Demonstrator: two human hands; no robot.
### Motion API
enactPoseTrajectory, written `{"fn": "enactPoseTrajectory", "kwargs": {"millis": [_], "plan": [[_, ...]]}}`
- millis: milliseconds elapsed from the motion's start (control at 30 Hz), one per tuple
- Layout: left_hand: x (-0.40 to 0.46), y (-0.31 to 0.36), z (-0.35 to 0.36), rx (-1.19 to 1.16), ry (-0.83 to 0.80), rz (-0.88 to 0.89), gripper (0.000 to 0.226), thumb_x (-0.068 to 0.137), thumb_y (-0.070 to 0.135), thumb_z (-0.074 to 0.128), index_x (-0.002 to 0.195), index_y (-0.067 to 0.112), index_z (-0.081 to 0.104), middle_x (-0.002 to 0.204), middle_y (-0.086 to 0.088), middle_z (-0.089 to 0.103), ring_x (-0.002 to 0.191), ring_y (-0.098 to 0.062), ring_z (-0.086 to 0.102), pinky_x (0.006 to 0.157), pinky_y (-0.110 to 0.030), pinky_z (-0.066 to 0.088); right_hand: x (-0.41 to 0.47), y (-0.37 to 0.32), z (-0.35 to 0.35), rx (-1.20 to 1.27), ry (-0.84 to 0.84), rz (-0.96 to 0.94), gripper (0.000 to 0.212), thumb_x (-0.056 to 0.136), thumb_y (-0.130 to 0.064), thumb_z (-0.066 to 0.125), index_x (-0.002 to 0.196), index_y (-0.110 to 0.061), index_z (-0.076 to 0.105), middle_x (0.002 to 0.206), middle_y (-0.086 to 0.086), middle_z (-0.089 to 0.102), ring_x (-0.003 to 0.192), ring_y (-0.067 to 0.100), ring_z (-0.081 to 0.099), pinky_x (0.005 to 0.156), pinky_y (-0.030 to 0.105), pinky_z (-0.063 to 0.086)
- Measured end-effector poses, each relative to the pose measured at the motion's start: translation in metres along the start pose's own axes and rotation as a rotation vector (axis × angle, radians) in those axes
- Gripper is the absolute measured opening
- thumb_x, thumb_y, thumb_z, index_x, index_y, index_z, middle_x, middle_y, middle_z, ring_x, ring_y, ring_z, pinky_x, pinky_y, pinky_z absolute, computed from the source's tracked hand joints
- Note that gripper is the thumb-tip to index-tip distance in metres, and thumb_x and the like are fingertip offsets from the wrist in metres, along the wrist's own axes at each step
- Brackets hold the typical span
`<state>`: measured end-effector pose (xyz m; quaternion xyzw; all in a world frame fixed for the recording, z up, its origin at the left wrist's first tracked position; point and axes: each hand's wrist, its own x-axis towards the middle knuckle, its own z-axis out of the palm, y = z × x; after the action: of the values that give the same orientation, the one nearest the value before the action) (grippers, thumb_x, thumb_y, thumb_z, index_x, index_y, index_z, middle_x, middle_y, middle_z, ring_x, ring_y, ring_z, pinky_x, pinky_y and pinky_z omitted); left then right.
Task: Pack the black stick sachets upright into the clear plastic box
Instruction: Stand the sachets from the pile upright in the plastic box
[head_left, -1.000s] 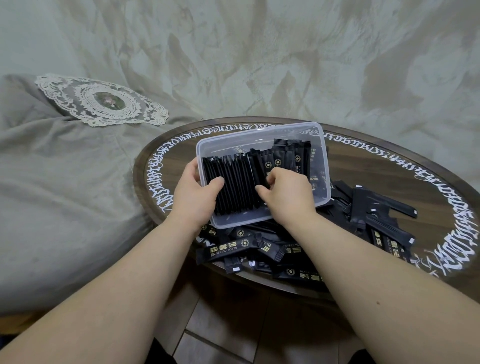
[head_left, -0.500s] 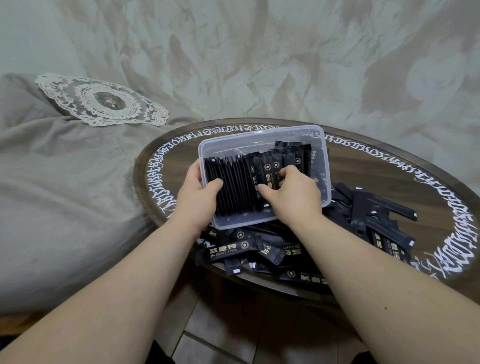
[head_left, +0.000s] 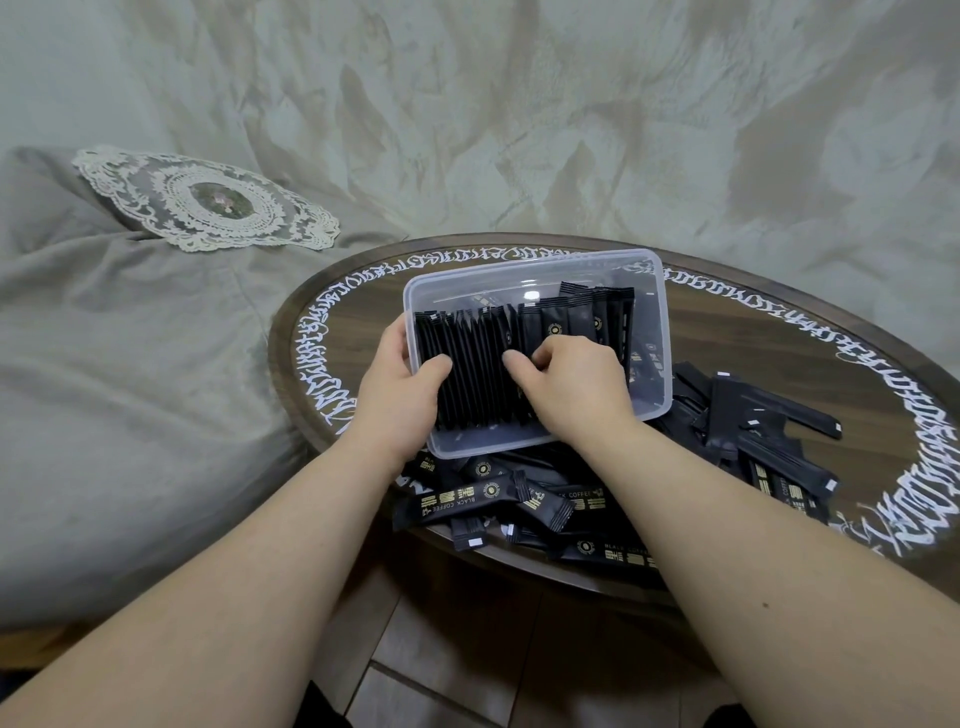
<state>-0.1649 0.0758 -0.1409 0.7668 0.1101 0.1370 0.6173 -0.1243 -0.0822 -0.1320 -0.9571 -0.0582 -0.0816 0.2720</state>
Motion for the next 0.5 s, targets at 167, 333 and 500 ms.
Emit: {"fn": "enactPoseTrajectory", "kwargs": {"millis": [167, 333, 500], "plan": [[-0.0001, -0.0005, -0.0001, 0.021, -0.002, -0.002, 0.047, 0.087, 0.018, 0.055, 0.132, 0.031, 0.049, 0.114, 0.011, 0.064, 0.107, -0.011, 0.059, 0.099, -0.042, 0.046, -0.0017, 0.0038, 0.0036, -0.063, -0.008, -0.058, 0.039, 0.082, -0.051, 0.064, 0.097, -0.015, 0.064, 0.089, 0.003, 0.068, 0.092, 0.026, 0.061, 0.077, 0.032, 0.048], [-0.0002, 0.0003, 0.0003, 0.011, -0.004, 0.001, 0.047, 0.087, 0.016, 0.056, 0.131, 0.029, 0.049, 0.114, 0.012, 0.064, 0.107, -0.01, 0.059, 0.1, -0.041, 0.046, 0.0013, 0.0048, 0.0063, -0.058, 0.009, -0.056, 0.028, 0.085, -0.046, 0.064, 0.087, -0.019, 0.06, 0.087, 0.004, 0.068, 0.09, 0.028, 0.061, 0.071, 0.03, 0.044], [0.001, -0.0015, 0.0004, -0.006, -0.002, 0.01, 0.046, 0.09, 0.012, 0.054, 0.132, 0.03, 0.048, 0.113, 0.015, 0.062, 0.106, -0.006, 0.059, 0.096, -0.034, 0.046, 0.0008, 0.0057, 0.0072, -0.028, 0.01, -0.033, 0.03, 0.086, -0.05, 0.061, 0.084, -0.02, 0.059, 0.086, 0.005, 0.068, 0.089, 0.028, 0.06, 0.07, 0.031, 0.043]]}}
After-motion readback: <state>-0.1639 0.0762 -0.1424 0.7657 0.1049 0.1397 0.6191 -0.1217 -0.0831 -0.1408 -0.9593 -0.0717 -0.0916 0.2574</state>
